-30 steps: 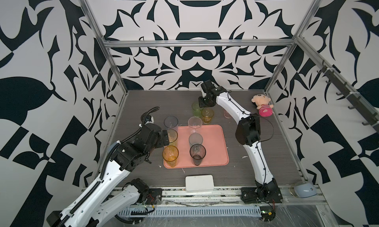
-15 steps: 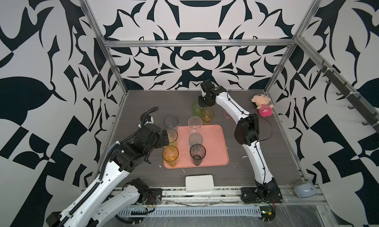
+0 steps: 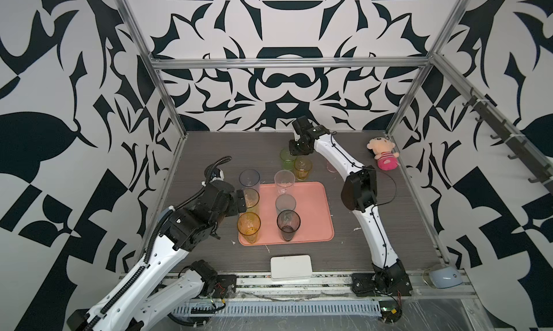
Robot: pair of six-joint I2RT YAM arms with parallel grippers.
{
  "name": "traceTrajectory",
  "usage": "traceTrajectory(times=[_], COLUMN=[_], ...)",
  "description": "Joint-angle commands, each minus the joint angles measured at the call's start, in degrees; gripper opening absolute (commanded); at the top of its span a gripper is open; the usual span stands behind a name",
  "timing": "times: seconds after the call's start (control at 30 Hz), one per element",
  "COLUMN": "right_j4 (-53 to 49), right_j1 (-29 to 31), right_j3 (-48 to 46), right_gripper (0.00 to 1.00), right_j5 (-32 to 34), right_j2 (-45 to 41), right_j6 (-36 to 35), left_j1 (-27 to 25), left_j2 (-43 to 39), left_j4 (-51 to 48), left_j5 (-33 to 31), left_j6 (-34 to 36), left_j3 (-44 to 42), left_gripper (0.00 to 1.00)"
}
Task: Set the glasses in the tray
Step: 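Lower right gripper around the green cup's rim and close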
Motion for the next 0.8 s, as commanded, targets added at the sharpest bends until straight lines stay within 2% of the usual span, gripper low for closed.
traceTrajectory(times=[0.0,0.77], right_j4=[-0.35,-1.65], right_j1=[-0.04,-0.06], right_j3=[2.05,4.01], right_gripper=[0.33,0.0], right_j5=[0.48,0.28], right_j2=[0.26,-1.04], right_j6=[0.55,0.48], left_j1=[0.14,0.16], left_j2=[-0.58,-0.51], left_j4=[-1.18,-1.08], left_j5=[-0.21,0.39], left_j6=[-0.96,-1.29], left_j3=[0.61,0.3], left_gripper=[1.0,0.99])
